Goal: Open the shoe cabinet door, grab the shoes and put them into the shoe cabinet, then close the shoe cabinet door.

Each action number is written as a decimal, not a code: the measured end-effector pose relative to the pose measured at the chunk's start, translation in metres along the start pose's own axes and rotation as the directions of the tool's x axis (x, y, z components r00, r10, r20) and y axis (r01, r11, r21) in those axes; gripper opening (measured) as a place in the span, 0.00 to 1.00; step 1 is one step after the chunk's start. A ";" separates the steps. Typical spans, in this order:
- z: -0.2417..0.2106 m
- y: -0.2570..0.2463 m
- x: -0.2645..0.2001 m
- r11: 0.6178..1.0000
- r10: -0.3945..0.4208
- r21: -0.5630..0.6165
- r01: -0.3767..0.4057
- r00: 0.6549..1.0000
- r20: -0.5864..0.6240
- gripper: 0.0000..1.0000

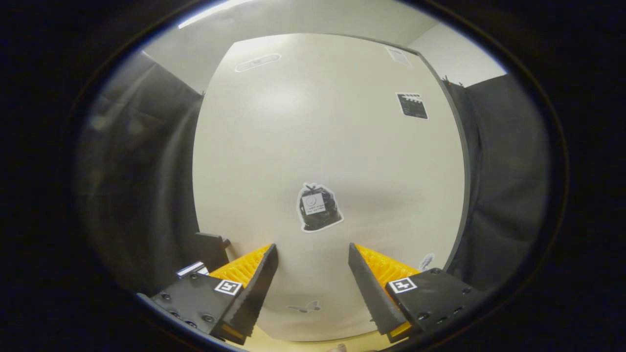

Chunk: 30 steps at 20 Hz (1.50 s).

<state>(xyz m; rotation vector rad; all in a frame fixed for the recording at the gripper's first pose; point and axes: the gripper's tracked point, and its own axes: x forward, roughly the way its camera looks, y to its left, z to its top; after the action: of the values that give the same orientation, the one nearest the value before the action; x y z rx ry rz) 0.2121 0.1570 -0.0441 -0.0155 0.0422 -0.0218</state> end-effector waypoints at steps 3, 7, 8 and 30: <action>0.000 0.000 -0.001 1.000 -0.011 0.003 0.011 1.000 0.000 0.93; 0.002 0.000 -0.003 1.000 -0.009 0.006 0.008 1.000 0.009 0.93; 0.001 0.000 -0.003 1.000 -0.005 0.004 0.005 1.000 0.005 0.93; 0.043 -0.019 -0.081 0.999 0.017 0.039 -0.020 0.997 0.073 0.94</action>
<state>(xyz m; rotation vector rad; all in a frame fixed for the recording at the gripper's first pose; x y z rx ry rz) 0.1328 0.1401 0.0021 0.0243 -0.0310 -0.0040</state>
